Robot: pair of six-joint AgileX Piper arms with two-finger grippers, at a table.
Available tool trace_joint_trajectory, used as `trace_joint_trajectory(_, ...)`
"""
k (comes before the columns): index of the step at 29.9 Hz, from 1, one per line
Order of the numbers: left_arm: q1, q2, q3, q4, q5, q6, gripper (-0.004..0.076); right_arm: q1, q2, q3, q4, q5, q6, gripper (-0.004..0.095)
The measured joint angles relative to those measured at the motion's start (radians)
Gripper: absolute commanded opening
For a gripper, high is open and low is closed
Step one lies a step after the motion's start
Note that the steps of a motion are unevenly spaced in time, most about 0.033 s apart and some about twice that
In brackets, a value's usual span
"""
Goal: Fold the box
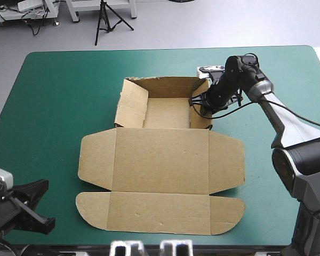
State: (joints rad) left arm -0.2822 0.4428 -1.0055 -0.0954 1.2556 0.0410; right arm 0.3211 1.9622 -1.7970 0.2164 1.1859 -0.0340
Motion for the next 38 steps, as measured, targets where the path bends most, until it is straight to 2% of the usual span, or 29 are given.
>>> trace_joint_trajectory(1,0.0,-0.026,0.02,0.0,0.0,0.0,-0.0008,0.0,0.004,0.001,0.0,0.001,0.0,-0.0015)
trace_joint_trajectory(6,0.0,-0.11,0.105,0.015,0.0,0.0,-0.0008,-0.003,-0.014,0.001,-0.029,0.006,0.015,-0.0016)
trace_joint_trajectory(10,0.0,-0.135,0.147,0.038,0.0,0.0,-0.0008,-0.064,-0.073,0.002,-0.096,0.044,0.007,-0.0017)
trace_joint_trajectory(14,0.0,-0.137,0.161,0.039,0.0,0.0,-0.0008,-0.205,-0.158,0.002,-0.142,0.05,-0.011,-0.0017)
trace_joint_trajectory(22,0.0,-0.137,0.162,0.066,0.0,0.0,-0.0008,-0.584,-0.246,0.002,-0.216,0.049,-0.083,-0.0016)
trace_joint_trajectory(25,0.0,-0.137,0.162,0.068,0.0,0.0,-0.0008,-0.658,-0.234,0.002,-0.231,0.049,-0.088,-0.0016)
trace_joint_trajectory(29,0.0,-0.137,0.162,0.069,0.0,0.0,-0.0008,-0.692,-0.2,0.002,-0.291,0.049,-0.091,-0.0001)
trace_joint_trajectory(32,0.0,-0.137,0.163,0.071,0.0,0.0,-0.0008,-0.693,-0.149,0.002,-0.317,0.049,-0.101,0.0066)
trace_joint_trajectory(38,0.0,-0.137,0.164,0.071,0.0,0.0,-0.0008,-0.699,-0.047,0.002,-0.314,0.047,-0.118,0.04)
